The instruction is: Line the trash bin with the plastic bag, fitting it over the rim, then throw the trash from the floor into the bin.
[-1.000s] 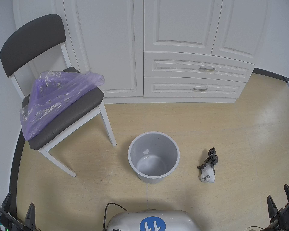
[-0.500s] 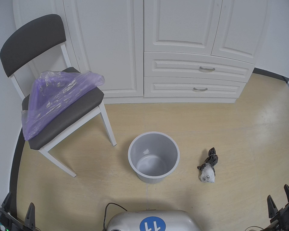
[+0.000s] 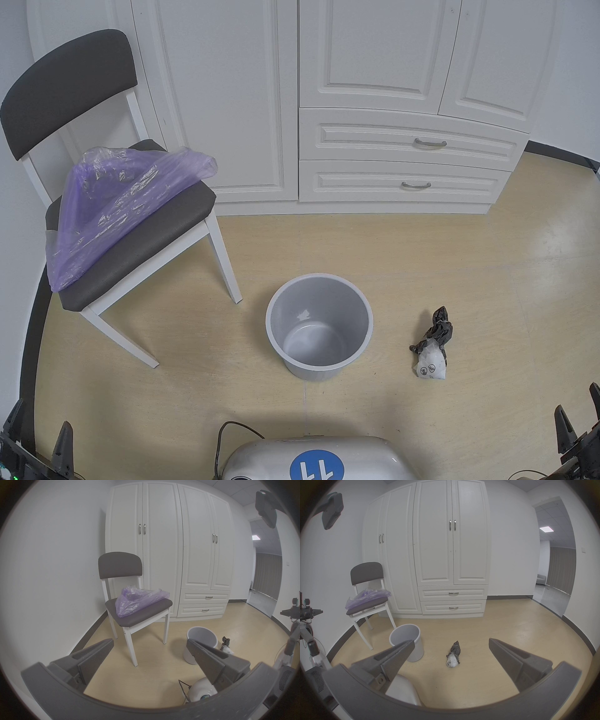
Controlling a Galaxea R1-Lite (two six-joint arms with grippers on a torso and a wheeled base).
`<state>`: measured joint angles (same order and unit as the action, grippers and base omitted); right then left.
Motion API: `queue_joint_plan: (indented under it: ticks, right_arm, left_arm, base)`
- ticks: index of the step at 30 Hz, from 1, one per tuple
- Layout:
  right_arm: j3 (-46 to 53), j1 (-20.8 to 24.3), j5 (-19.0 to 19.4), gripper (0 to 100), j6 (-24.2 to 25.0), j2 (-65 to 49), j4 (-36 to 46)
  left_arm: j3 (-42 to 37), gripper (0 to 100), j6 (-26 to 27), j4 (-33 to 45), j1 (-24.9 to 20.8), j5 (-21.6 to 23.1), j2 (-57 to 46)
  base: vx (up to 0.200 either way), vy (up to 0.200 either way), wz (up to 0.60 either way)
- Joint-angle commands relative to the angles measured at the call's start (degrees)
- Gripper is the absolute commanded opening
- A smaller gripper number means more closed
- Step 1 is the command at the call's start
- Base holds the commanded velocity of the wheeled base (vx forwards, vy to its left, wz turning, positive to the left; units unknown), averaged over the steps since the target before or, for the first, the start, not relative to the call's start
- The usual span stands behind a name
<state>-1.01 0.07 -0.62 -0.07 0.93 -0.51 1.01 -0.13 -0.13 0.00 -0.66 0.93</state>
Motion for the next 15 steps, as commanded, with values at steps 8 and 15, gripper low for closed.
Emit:
queue_joint_plan:
  ticks: [8,15]
  right_arm:
    - [1.01,0.01,0.01,100,-0.10,-0.93,0.07]
    - [1.01,-0.16,0.45,100,-1.86,-0.93,-0.02]
  left_arm:
    - [-0.92,100,0.22,0.05,0.00,0.04,-0.84]
    - [-1.01,100,2.33,-0.31,0.09,1.71,-0.93]
  base:
    - [0.000,0.000,0.00]
    - [0.000,0.000,0.00]
